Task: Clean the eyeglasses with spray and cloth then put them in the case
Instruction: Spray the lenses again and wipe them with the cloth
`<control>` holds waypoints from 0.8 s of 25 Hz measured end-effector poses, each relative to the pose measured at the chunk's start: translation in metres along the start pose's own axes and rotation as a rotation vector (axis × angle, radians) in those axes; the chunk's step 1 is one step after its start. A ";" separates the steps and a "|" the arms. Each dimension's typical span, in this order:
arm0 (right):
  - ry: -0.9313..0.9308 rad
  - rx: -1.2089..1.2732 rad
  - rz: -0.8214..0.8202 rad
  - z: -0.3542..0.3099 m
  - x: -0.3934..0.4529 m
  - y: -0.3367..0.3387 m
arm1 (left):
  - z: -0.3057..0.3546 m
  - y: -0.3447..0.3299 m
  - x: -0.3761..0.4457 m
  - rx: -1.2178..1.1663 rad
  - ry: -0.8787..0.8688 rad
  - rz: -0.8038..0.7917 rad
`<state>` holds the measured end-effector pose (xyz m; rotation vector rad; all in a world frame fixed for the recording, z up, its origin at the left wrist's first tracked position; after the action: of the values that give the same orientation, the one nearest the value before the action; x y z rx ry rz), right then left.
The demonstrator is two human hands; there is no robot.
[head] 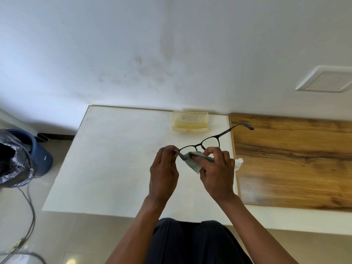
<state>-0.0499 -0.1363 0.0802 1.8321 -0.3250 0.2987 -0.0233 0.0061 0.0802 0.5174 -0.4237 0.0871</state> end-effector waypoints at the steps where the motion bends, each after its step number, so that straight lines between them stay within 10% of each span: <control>1: -0.031 0.035 -0.008 0.002 0.001 0.001 | 0.001 -0.001 -0.001 -0.005 -0.004 0.000; 10: -0.773 0.856 0.140 0.044 -0.007 0.009 | -0.003 0.003 -0.001 -0.027 0.012 0.008; 20: -0.106 -0.290 0.029 0.018 0.007 0.003 | -0.003 0.005 -0.005 -0.007 -0.002 0.007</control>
<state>-0.0438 -0.1551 0.0803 1.5614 -0.4456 0.1644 -0.0275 0.0115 0.0784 0.5094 -0.4280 0.0920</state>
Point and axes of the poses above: each hand's wrist, its own x-axis towards the middle knuckle, its own y-axis out of the back of the hand, z = x × y, the point moved 4 cm from there along x, towards the middle knuckle, and after that the axes turned 2 degrees about -z, right-handed, at the moved point
